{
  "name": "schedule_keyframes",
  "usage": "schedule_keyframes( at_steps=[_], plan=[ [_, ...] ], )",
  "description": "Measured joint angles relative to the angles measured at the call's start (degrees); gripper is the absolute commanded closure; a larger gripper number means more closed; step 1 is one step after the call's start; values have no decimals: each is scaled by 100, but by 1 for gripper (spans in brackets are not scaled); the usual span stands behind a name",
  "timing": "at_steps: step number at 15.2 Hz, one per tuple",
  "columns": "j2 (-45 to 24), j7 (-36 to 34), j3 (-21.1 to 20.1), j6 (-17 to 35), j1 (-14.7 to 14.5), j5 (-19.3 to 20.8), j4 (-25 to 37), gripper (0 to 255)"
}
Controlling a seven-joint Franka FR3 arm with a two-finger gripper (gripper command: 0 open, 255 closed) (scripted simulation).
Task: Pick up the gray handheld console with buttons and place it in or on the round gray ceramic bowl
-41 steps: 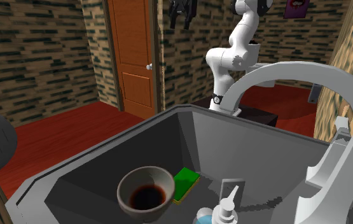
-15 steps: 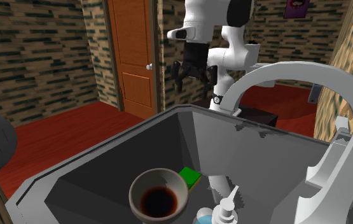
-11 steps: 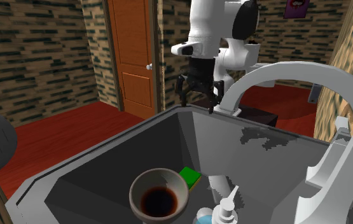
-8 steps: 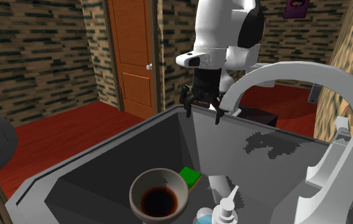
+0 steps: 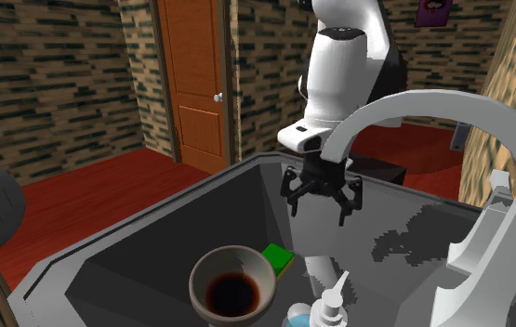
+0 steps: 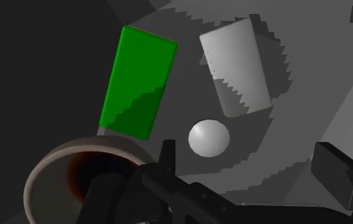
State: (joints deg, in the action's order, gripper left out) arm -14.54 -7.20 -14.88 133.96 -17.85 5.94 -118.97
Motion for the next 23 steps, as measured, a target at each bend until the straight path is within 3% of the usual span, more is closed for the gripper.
schedule_keyframes(
  at_steps=[2,8,10,19,23],
  plan=[
    [-253,-65,-17,-1,-107,110,213,0],
    [-258,-347,-19,-2034,-176,383,751,0],
    [-253,-312,-29,-1703,-154,368,658,0],
    [-1090,85,-80,697,-37,386,-226,0],
    [-1503,193,-64,1337,-27,455,-286,0]
  ],
)
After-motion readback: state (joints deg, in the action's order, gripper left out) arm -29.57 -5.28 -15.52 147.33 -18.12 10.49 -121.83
